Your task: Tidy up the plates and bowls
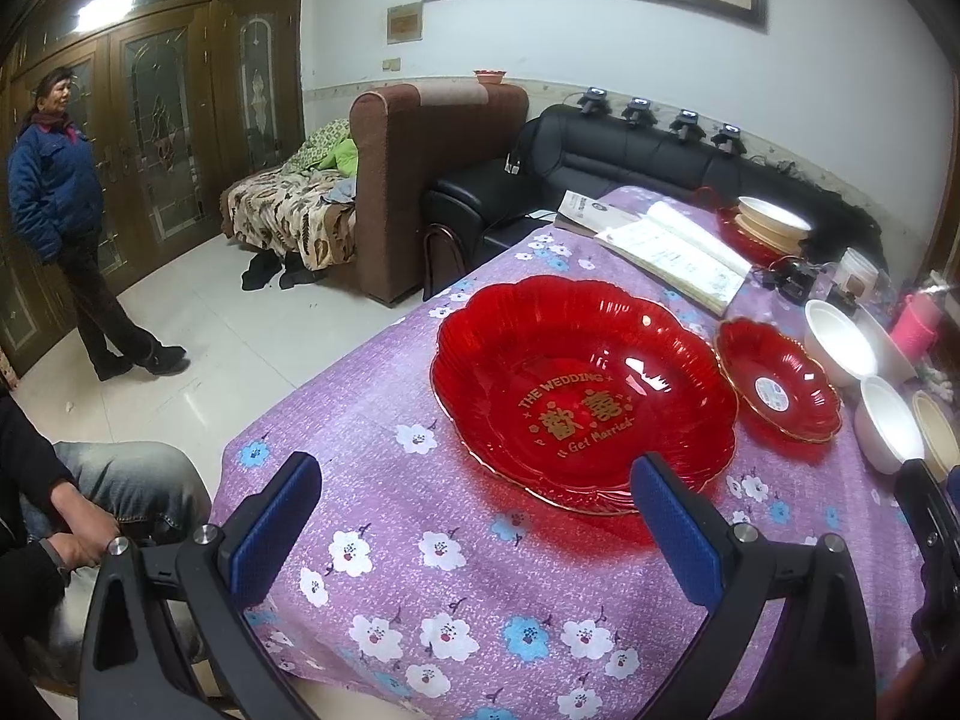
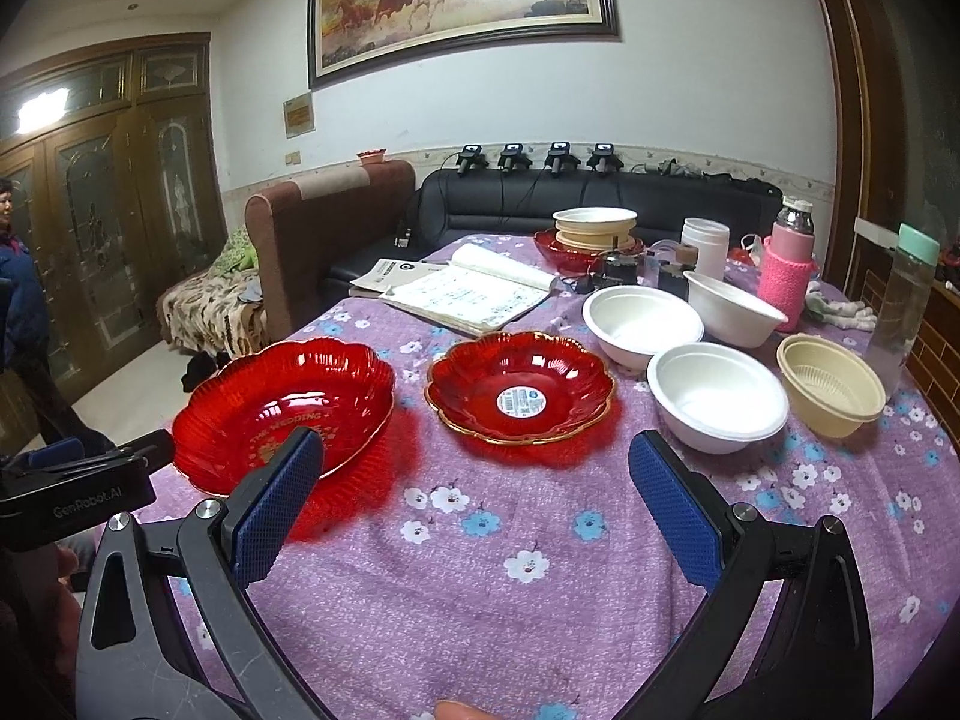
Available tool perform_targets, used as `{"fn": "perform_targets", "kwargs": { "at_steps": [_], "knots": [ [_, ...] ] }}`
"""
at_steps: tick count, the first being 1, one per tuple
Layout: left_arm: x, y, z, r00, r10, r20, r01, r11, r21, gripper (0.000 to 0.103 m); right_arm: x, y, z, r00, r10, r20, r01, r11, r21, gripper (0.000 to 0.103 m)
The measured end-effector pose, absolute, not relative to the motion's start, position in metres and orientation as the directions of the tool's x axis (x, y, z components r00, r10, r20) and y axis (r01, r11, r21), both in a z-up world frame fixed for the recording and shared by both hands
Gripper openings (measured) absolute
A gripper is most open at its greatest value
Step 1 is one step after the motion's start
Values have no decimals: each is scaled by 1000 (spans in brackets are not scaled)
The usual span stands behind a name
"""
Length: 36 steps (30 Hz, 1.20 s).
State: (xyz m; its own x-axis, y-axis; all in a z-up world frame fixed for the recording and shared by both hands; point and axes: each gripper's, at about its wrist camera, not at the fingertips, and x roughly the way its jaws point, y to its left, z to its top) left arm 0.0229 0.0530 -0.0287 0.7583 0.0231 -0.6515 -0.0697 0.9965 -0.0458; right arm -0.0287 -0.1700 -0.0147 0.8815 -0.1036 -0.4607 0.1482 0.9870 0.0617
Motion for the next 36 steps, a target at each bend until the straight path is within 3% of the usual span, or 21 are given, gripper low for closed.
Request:
{"fn": "perform_targets", "kwargs": {
  "at_steps": [13, 36],
  "knots": [
    [20, 53, -29, 759, 25, -650, -67, 997, -40, 103, -19, -176, -23, 848, -74, -524, 144, 985, 94, 103],
    [35, 59, -40, 737, 43, -675, -92, 995, -38, 103, 5, -175, -19, 836, -29, -548, 135, 979, 155, 103]
  ]
}}
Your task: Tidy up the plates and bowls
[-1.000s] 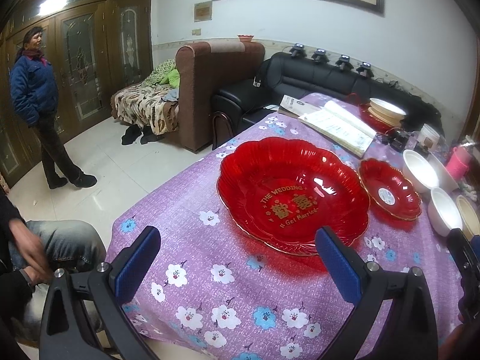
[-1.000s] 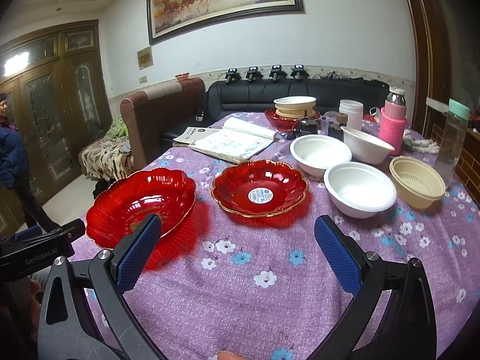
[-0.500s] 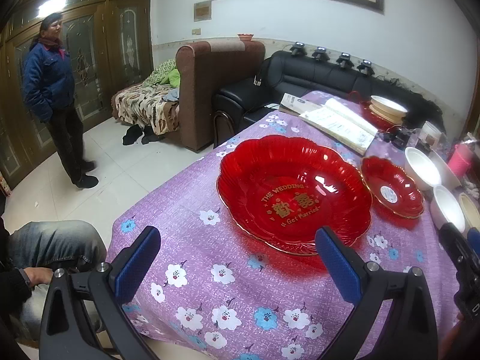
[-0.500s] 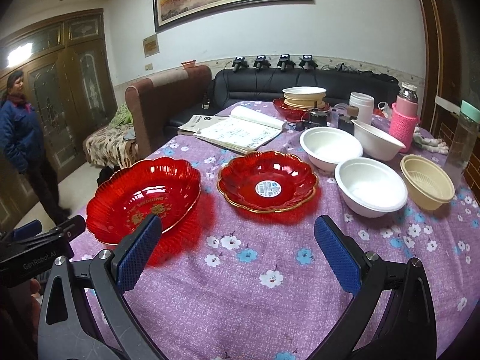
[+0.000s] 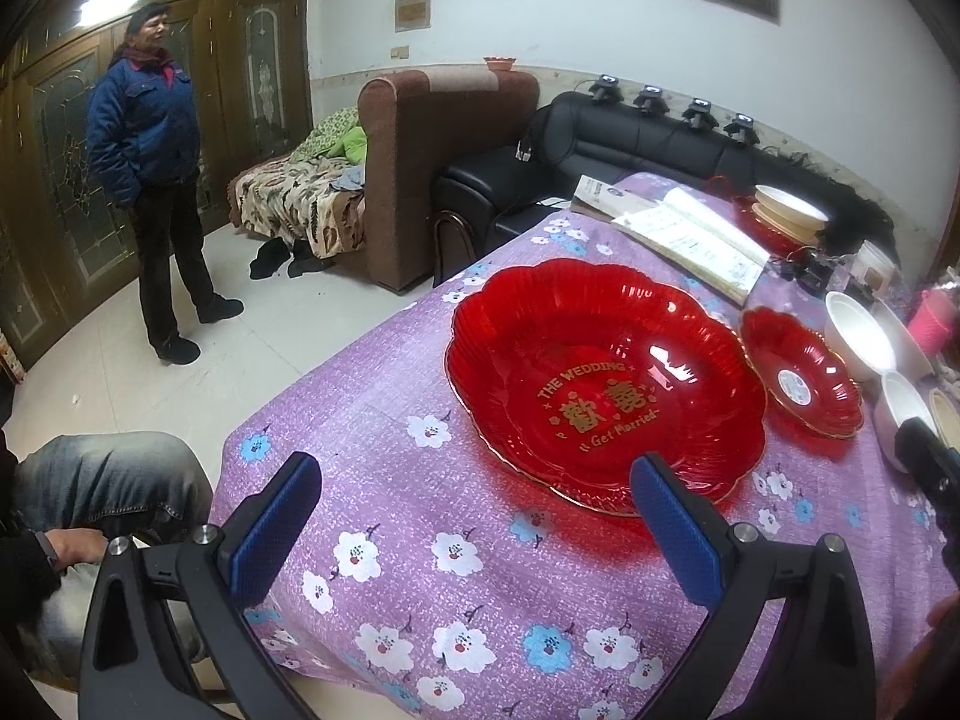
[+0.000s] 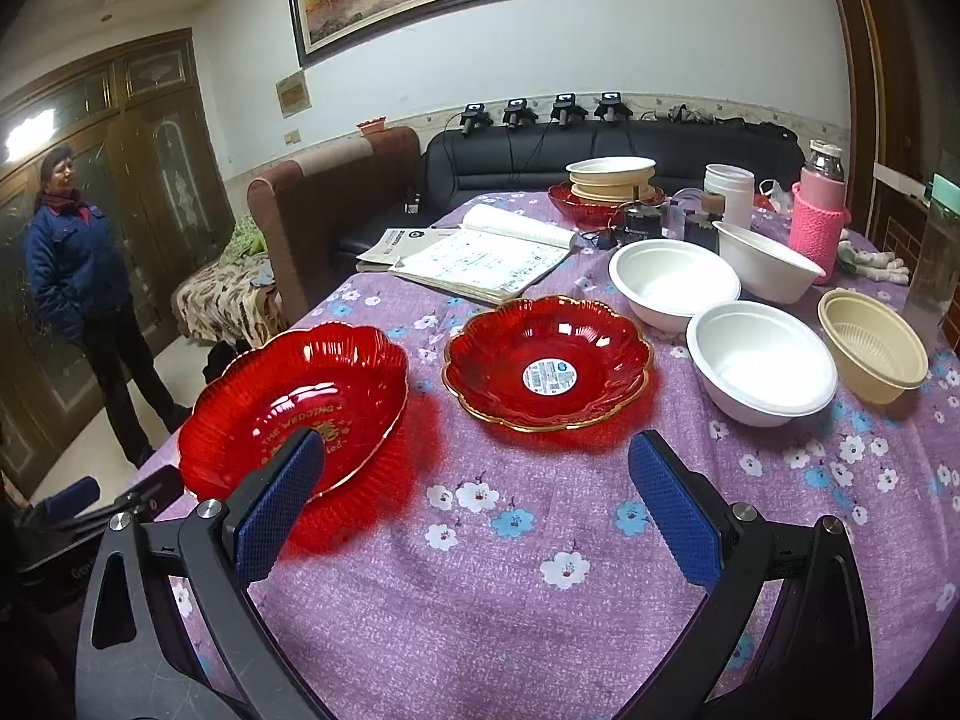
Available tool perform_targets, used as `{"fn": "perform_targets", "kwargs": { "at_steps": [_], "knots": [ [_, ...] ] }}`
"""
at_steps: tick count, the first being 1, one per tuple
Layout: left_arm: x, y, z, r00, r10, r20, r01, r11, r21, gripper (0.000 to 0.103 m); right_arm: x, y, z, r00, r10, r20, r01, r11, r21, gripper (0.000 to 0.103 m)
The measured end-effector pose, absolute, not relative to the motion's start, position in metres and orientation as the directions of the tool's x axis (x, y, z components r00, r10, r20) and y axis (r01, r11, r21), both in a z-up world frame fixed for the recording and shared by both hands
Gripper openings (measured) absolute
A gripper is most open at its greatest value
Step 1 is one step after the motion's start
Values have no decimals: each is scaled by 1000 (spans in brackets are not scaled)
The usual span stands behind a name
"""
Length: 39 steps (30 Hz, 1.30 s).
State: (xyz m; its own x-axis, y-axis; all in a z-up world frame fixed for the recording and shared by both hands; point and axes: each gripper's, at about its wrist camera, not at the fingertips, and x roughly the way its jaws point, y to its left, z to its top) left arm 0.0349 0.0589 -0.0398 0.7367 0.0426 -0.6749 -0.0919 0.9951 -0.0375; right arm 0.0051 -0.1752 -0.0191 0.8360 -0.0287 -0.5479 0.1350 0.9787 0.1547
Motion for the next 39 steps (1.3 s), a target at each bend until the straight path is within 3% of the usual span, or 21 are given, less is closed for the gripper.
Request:
{"fn": "perform_targets", "kwargs": {
  "at_steps": [15, 22, 27, 30, 35, 39],
  "knots": [
    [82, 94, -49, 659, 152, -737, -218, 976, 7, 103, 59, -161, -32, 777, 60, -627, 120, 963, 242, 103],
    [106, 97, -66, 587, 90, -804, -210, 977, -44, 103, 95, -145, -57, 687, 138, -713, 109, 951, 290, 94],
    [121, 93, -76, 546, 71, -835, -207, 977, -52, 103, 112, -146, -71, 646, 173, -743, 132, 934, 332, 94],
    [128, 90, -84, 513, 41, -858, -196, 978, -71, 103, 123, -145, -81, 620, 182, -763, 145, 929, 339, 82],
    [133, 80, -90, 493, 55, -868, -179, 983, -39, 103, 139, -148, -96, 581, 211, -786, 174, 911, 374, 77],
    [132, 74, -91, 501, 66, -863, -157, 987, -16, 102, 142, -146, -99, 589, 182, -787, 182, 920, 348, 63]
  ]
}}
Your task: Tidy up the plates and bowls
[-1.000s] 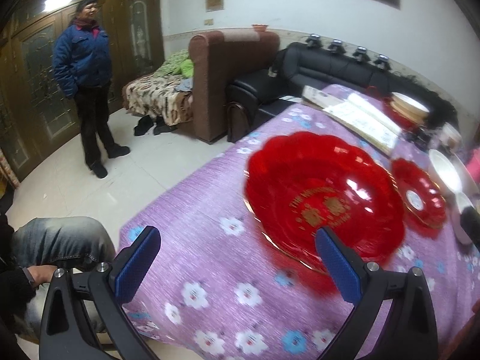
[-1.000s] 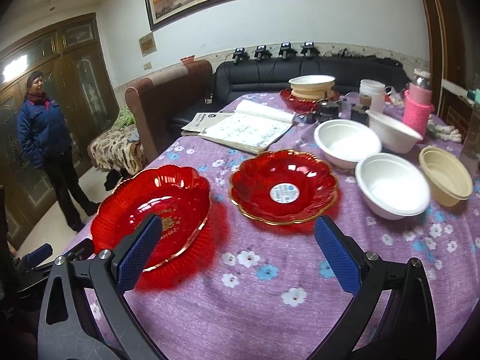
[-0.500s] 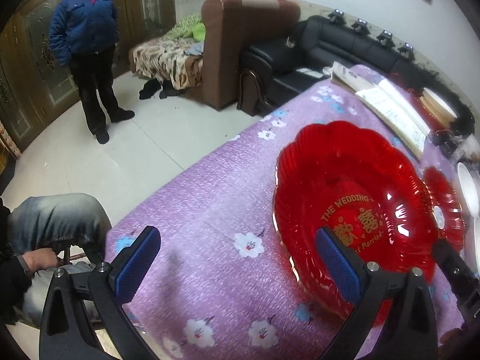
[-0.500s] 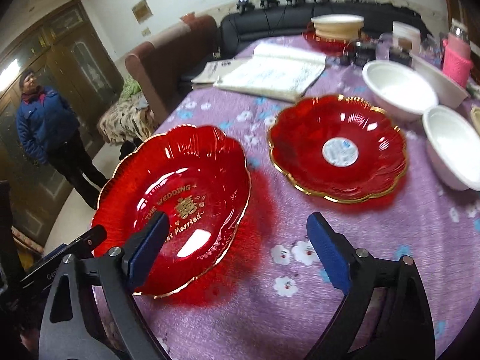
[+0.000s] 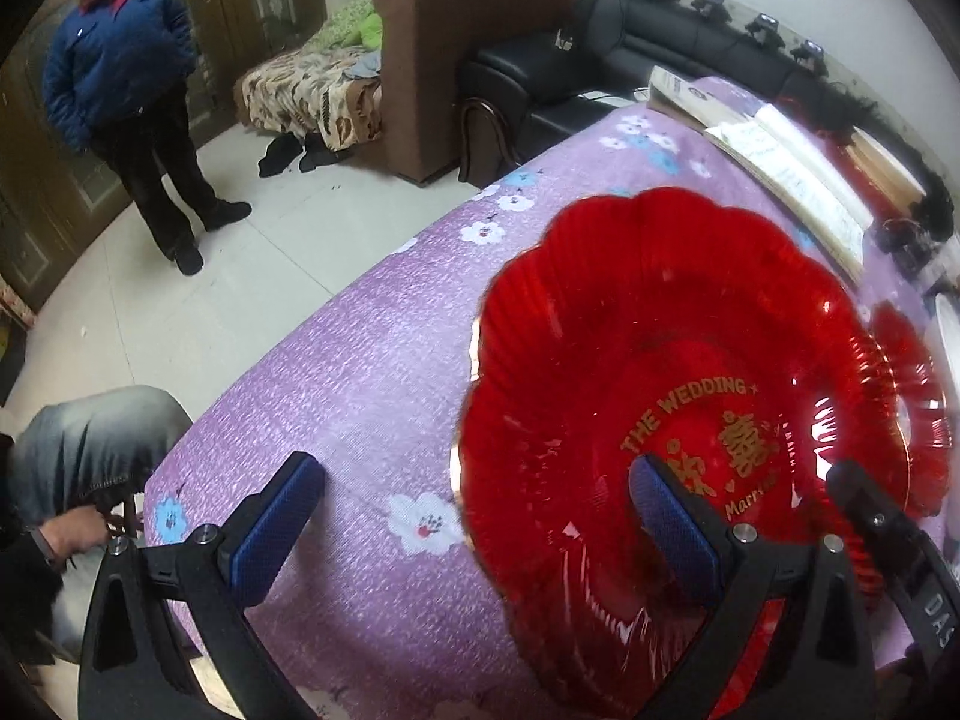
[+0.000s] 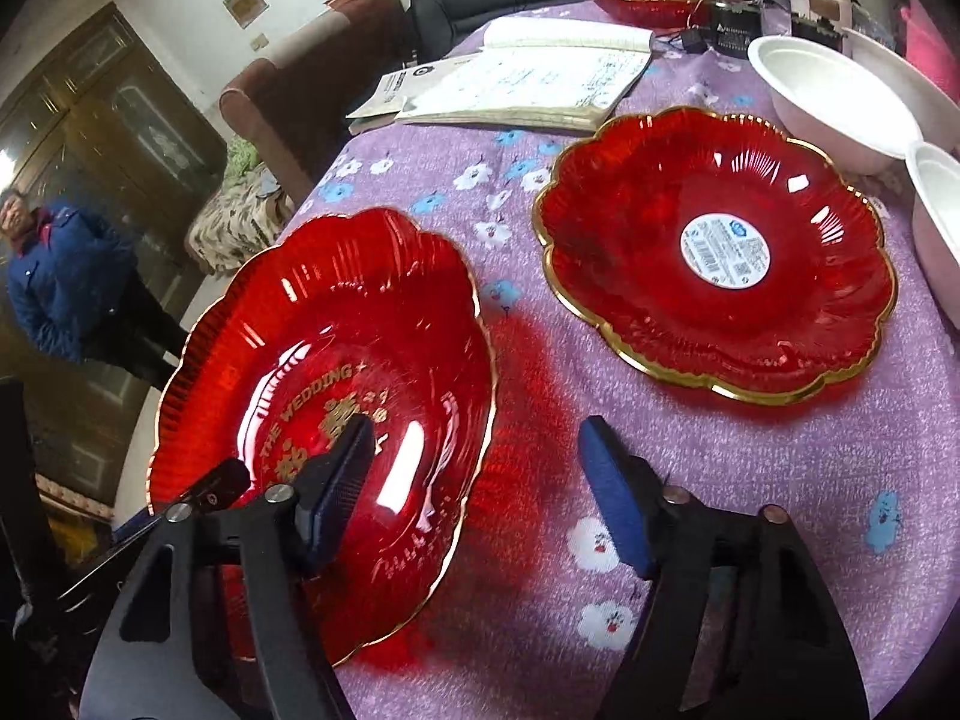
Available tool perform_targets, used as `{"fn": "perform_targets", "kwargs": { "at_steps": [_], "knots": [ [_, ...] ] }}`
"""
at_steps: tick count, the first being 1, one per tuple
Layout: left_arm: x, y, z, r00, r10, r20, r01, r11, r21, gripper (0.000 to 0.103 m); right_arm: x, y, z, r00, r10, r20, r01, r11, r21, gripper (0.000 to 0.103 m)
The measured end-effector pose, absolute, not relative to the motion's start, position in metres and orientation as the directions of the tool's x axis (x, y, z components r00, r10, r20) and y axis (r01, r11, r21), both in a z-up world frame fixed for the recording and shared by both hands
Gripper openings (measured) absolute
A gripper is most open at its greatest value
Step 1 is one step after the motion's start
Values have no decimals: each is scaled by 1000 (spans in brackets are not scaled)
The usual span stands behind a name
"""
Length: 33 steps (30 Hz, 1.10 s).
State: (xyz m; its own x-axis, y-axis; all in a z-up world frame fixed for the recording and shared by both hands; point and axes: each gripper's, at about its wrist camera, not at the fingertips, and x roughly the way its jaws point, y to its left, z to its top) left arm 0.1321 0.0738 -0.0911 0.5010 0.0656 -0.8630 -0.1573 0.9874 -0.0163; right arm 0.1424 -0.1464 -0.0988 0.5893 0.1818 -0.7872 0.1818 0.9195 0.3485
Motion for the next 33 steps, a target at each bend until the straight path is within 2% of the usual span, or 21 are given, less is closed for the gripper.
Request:
{"fn": "perform_targets", "kwargs": {
  "at_steps": [1, 2, 3, 4, 6, 8, 12, 13, 25, 27, 30, 31, 32, 33],
  "knots": [
    [132, 73, -91, 506, 63, -860, -153, 988, -17, 100, 144, -146, -99, 589, 166, -791, 184, 925, 332, 51],
    [131, 71, -91, 510, 52, -859, -141, 990, -24, 92, 145, -146, -99, 590, 152, -793, 185, 930, 316, 44],
    [132, 70, -91, 508, 37, -861, -130, 991, -34, 86, 146, -146, -100, 589, 151, -794, 183, 932, 313, 31],
    [132, 69, -92, 503, 22, -864, -119, 992, -44, 76, 146, -148, -101, 590, 155, -793, 182, 931, 317, 25],
    [131, 64, -91, 532, 28, -846, -99, 995, -29, 66, 147, -149, -101, 593, 191, -782, 162, 923, 349, 16],
    [130, 61, -89, 549, 12, -835, -79, 996, -38, 48, 144, -147, -99, 601, 193, -775, 147, 927, 345, 13],
    [128, 61, -88, 572, 22, -820, -74, 997, -25, 40, 142, -140, -99, 623, 165, -764, 127, 943, 308, 10],
    [128, 63, -88, 574, 23, -818, -76, 997, -25, 35, 141, -139, -99, 627, 162, -762, 125, 944, 304, 10],
    [81, 109, -80, 564, 54, -824, -106, 994, -8, 31, 99, -88, -99, 616, 217, -757, -5, 962, 272, 11],
    [70, 109, -75, 566, 84, -820, -100, 994, 34, 31, 92, -80, -100, 607, 234, -759, -27, 961, 275, 13],
    [65, 108, -73, 558, 92, -825, -90, 995, 50, 37, 86, -75, -100, 570, 284, -771, -43, 947, 317, 17],
    [64, 109, -75, 554, 78, -829, -84, 996, 37, 44, 86, -76, -100, 562, 297, -772, -48, 943, 328, 18],
    [63, 110, -75, 551, 74, -831, -89, 996, 30, 49, 86, -78, -100, 549, 320, -772, -52, 935, 351, 21],
    [60, 111, -74, 551, 89, -830, -105, 994, 37, 51, 84, -81, -99, 528, 363, -768, -65, 919, 390, 28]
  ]
}}
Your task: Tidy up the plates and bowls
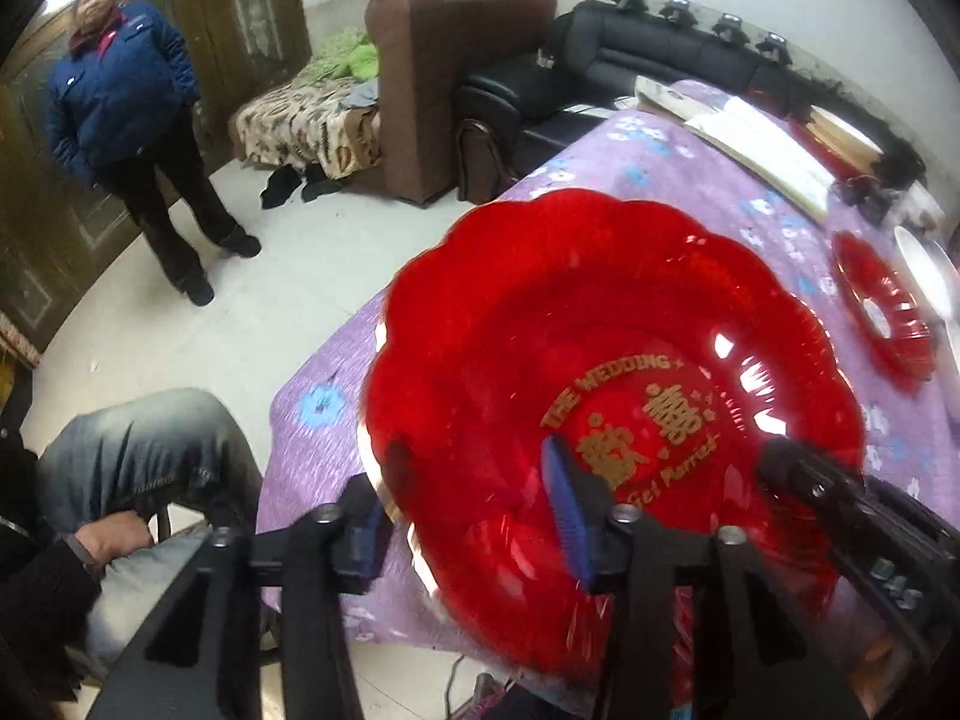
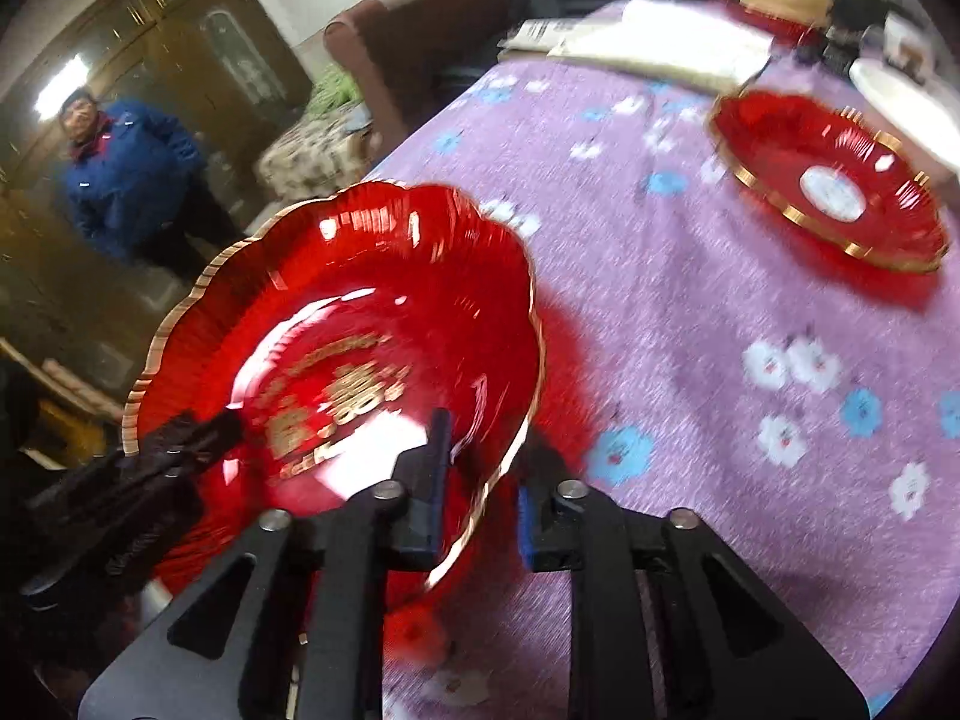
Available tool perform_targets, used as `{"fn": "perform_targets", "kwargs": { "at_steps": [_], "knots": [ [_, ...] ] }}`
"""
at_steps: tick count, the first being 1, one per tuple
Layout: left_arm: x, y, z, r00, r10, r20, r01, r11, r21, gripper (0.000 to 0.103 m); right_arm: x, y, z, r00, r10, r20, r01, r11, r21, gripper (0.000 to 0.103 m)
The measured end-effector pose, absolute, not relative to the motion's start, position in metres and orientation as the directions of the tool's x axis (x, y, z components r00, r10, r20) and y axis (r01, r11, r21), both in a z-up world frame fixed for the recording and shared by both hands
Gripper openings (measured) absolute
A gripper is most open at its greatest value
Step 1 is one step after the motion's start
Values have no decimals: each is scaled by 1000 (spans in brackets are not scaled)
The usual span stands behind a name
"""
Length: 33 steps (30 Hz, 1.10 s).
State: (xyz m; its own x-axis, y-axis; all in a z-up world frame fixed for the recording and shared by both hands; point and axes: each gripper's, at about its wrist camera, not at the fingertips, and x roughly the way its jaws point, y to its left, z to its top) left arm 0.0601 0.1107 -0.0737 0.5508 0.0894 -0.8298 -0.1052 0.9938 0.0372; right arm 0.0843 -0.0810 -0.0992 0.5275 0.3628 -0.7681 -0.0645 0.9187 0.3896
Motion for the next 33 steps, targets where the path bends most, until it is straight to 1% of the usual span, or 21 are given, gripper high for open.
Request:
{"fn": "perform_targets", "kwargs": {
  "at_steps": [1, 2, 3, 4, 5, 7, 11, 14, 15, 17, 20, 23, 26, 28, 29, 33],
  "knots": [
    [57, 112, -71, 559, 99, -823, -112, 993, 43, 52, 82, -84, -98, 517, 387, -764, -68, 908, 414, 36],
    [53, 113, -67, 577, 108, -810, -116, 992, 49, 54, 79, -89, -96, 517, 399, -757, -65, 901, 430, 39],
    [48, 114, -63, 595, 120, -795, -120, 991, 60, 57, 75, -94, -94, 525, 403, -750, -64, 897, 437, 45],
    [43, 116, -59, 605, 135, -785, -124, 989, 74, 65, 70, -98, -92, 532, 407, -742, -67, 894, 443, 46],
    [38, 118, -55, 618, 154, -771, -133, 987, 90, 68, 66, -103, -90, 537, 417, -734, -74, 889, 451, 46],
    [28, 124, -49, 630, 179, -756, -154, 983, 104, 69, 56, -111, -86, 546, 439, -713, -94, 878, 469, 47],
    [10, 136, -33, 657, 177, -733, -182, 981, 74, 69, 29, -139, -75, 603, 449, -659, -117, 867, 484, 49],
    [2, 136, -15, 693, 174, -700, -191, 980, 55, 70, 12, -166, -67, 648, 406, -645, -91, 881, 463, 49],
    [1, 131, -6, 712, 161, -684, -179, 983, 45, 71, 6, -177, -63, 664, 374, -647, -68, 892, 446, 49],
    [4, 120, 4, 731, 128, -671, -144, 989, 33, 78, 1, -197, -59, 689, 329, -646, -21, 900, 435, 49],
    [17, 90, 17, 742, 28, -670, -45, 999, -8, 79, 2, -232, -56, 712, 251, -655, 84, 897, 434, 49],
    [40, 51, 25, 711, -84, -698, 62, 996, -57, 79, 14, -264, -57, 708, 172, -685, 199, 882, 427, 49],
    [74, 12, 23, 648, -177, -741, 123, 984, -128, 79, 29, -283, -61, 701, 178, -690, 243, 851, 466, 49],
    [104, -17, 16, 584, -255, -771, 156, 967, -202, 79, 40, -293, -66, 690, 196, -697, 286, 811, 511, 49],
    [114, -28, 11, 565, -274, -778, 162, 962, -221, 79, 44, -296, -69, 689, 206, -695, 294, 797, 528, 49],
    [164, -67, -20, 445, -288, -848, 131, 958, -257, 79, 63, -306, -85, 665, 240, -707, 348, 738, 578, 49]
  ]
}}
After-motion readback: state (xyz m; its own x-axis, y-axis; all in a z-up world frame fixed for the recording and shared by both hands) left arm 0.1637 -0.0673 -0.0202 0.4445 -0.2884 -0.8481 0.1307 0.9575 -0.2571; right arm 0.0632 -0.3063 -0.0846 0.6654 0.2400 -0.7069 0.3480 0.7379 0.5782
